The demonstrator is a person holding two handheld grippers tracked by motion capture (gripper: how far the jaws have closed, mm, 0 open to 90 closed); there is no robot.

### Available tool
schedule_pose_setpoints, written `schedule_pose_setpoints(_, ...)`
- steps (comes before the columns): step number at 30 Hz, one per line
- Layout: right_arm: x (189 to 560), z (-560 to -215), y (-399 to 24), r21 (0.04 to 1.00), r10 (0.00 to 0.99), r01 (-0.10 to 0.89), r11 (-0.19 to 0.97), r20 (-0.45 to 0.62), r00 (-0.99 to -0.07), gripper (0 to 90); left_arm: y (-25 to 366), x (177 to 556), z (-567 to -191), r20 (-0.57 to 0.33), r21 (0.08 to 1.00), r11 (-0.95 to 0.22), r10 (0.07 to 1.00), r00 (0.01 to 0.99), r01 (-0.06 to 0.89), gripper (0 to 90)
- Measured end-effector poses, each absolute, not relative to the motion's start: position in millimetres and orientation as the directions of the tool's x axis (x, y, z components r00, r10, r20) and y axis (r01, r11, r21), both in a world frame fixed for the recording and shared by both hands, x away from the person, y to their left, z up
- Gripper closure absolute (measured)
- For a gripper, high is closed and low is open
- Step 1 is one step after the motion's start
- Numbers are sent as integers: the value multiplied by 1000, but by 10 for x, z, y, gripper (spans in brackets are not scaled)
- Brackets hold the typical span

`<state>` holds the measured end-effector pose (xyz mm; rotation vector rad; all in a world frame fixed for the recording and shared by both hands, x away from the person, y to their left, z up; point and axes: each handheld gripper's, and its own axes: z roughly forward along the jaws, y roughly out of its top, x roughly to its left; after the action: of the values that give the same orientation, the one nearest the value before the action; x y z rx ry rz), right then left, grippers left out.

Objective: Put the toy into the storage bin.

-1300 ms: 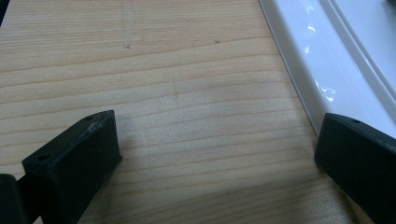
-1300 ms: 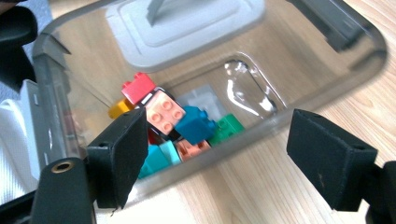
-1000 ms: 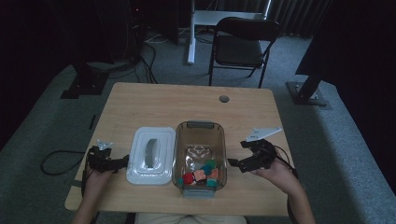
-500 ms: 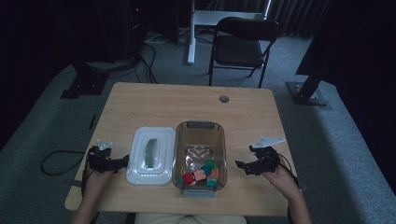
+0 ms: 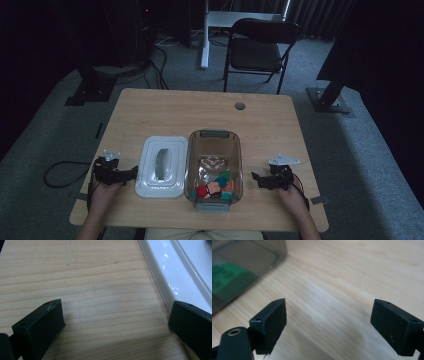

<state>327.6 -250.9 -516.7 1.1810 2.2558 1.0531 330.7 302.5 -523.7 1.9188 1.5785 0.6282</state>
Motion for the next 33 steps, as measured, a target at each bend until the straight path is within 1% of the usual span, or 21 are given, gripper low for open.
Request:
schedule_pose_setpoints(2, 3277, -5234, -2516, 751, 823, 544, 373, 3, -568, 133, 3028, 3307, -5237, -6, 689, -135, 982, 191, 712, 5)
schedule_pose_setpoints(3, 3278, -5267, -2517, 736, 825, 552, 392, -17, -565, 133, 3027, 3307, -5237, -2, 688, -138, 981, 193, 712, 5)
schedule_pose_setpoints(7, 3280, -5264, -2535, 743, 831, 553, 378, -9, -556, 133, 3028, 3307, -5237, -2, 688, -140, 981, 194, 712, 5)
schedule_pose_setpoints(8, 3290, -5268, -2553, 734, 842, 575, 362, 7, -539, 133, 3029, 3307, -5237, -3, 688, -139, 981, 194, 712, 5)
schedule_pose_setpoints(10, 3292, -5270, -2559, 734, 843, 577, 359, 11, -538, 133, 3031, 3306, -5237, -7, 689, -134, 981, 192, 712, 5)
schedule_pose_setpoints(12, 3296, -5274, -2568, 727, 856, 588, 355, 1, -518, 133, 3040, 3304, -5236, -13, 691, -133, 981, 196, 711, 4)
schedule_pose_setpoints(16, 3311, -5272, -2600, 727, 890, 615, 306, 12, -456, 132, 3035, 3304, -5238, -8, 690, -137, 981, 196, 711, 5)
schedule_pose_setpoints(18, 3313, -5274, -2602, 725, 896, 618, 303, 5, -444, 132, 3028, 3306, -5238, 0, 687, -143, 980, 198, 712, 5)
schedule_pose_setpoints(33, 3245, -5276, -2610, 725, 912, 629, 280, 4, -411, 132, 3019, 3306, -5240, 9, 685, -152, 980, 199, 713, 5)
